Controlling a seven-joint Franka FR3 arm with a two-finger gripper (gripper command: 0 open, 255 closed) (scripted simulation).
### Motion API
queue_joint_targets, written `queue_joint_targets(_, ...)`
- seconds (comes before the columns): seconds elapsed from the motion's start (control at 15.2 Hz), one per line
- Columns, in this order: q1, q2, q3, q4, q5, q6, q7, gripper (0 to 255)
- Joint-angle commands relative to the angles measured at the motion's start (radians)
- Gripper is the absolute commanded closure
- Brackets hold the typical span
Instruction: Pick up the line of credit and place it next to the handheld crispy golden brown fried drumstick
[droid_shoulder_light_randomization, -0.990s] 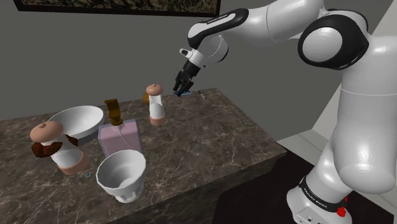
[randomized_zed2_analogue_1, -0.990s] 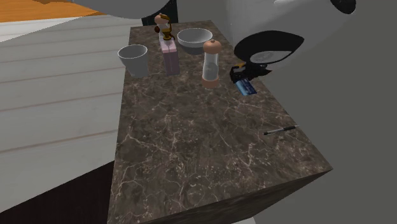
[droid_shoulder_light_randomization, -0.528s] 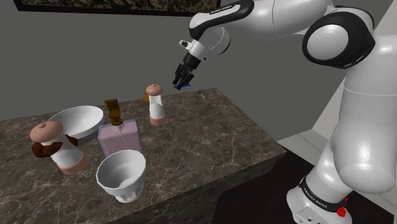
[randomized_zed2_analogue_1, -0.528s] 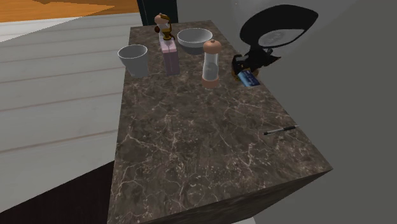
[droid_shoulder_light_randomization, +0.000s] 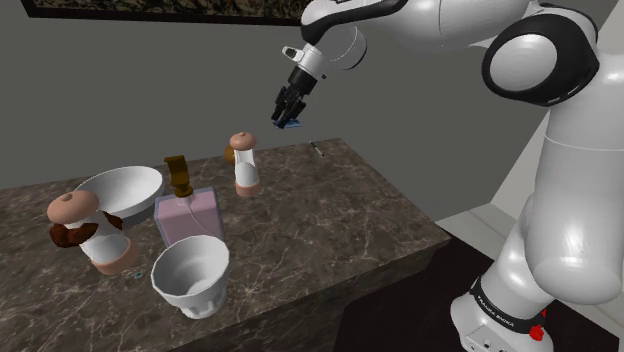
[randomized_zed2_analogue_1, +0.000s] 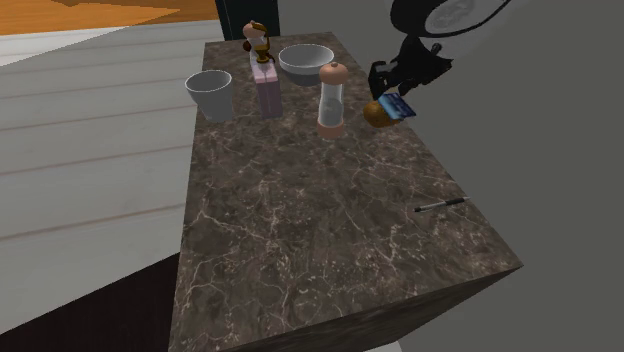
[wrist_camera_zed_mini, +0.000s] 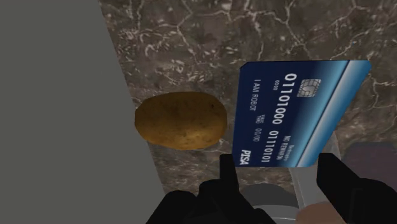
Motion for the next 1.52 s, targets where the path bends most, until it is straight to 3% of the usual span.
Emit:
queue_joint_targets(0.0, 0.0, -0.003, -0.001, 0.02, -0.007, -0.018, 0.015, 255)
queue_joint_targets(0.59, -0.006, -0.012, -0.008, 0.111, -0.031, -0.103, 0.072, 255)
queue_joint_targets(1.45, 0.203, -0.191, 0.1, -0.149, -0.111, 0.141, 0.302, 255)
